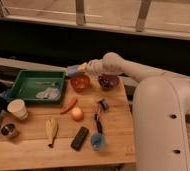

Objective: Place sponge in red bowl

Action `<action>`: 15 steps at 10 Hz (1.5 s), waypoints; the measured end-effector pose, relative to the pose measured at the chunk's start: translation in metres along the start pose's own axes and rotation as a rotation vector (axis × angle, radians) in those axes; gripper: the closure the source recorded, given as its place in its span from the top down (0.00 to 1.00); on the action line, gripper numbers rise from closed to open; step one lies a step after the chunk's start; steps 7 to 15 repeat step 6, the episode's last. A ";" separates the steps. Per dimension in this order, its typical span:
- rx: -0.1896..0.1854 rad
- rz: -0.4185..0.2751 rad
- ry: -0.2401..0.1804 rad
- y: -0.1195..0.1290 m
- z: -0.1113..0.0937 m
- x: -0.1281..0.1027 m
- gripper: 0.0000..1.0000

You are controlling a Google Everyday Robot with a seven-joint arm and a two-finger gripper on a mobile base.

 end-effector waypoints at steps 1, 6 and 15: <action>0.002 -0.003 -0.015 -0.001 -0.002 -0.002 0.74; 0.001 -0.006 -0.015 0.001 -0.001 0.000 0.74; 0.001 -0.006 -0.015 0.001 -0.001 0.000 0.74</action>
